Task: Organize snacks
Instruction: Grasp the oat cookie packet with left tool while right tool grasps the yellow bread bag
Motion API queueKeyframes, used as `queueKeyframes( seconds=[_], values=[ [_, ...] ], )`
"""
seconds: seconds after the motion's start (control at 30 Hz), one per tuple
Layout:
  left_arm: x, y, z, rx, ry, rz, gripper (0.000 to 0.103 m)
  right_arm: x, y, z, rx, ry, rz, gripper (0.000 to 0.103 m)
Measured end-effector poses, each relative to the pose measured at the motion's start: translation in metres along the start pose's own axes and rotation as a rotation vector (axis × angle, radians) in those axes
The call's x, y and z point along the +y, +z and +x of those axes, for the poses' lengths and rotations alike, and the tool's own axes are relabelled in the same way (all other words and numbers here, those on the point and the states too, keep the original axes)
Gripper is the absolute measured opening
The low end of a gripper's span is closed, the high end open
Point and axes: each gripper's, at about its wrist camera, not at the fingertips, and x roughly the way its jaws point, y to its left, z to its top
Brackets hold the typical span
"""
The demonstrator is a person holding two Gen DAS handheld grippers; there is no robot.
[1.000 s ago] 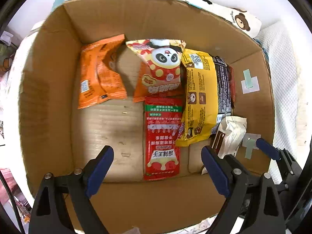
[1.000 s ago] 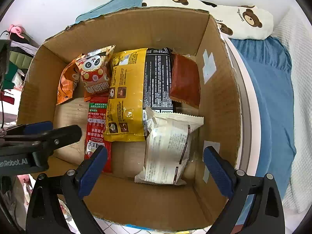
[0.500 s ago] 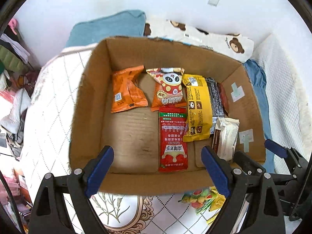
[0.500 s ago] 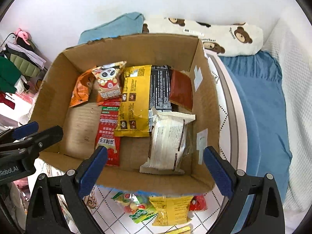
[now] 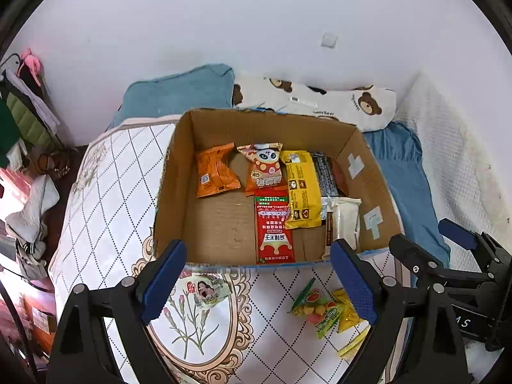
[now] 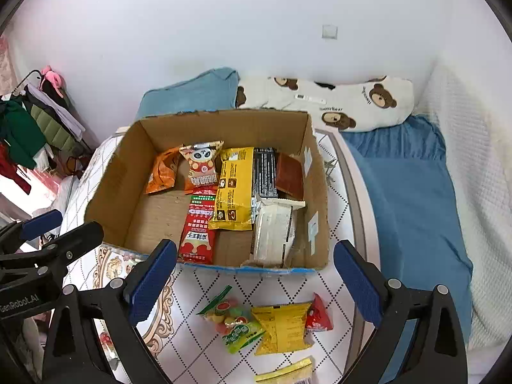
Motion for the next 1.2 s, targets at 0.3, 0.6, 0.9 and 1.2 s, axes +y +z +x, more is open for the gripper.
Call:
queueKeyframes(
  seconds=[0.3, 0.6, 0.9, 1.2],
  values=[
    [0.001, -0.032, -0.023, 0.001, -0.042, -0.026, 0.092, -0.006, -0.042, -0.030, 0.020, 0.053, 0.079, 0.100],
    [-0.013, -0.115, 0.034, 0.220, -0.014, 0.038, 0.092, -0.053, -0.153, 0.024, 0.305, -0.030, 0.139, 0.100],
    [-0.008, -0.174, 0.086, 0.394, 0.017, 0.048, 0.092, -0.061, -0.231, 0.103, 0.521, -0.033, 0.084, 0.098],
    [0.046, -0.199, 0.072, 0.431, 0.101, 0.013, 0.092, -0.008, -0.240, 0.101, 0.511, 0.040, 0.037, 0.069]
  ],
)
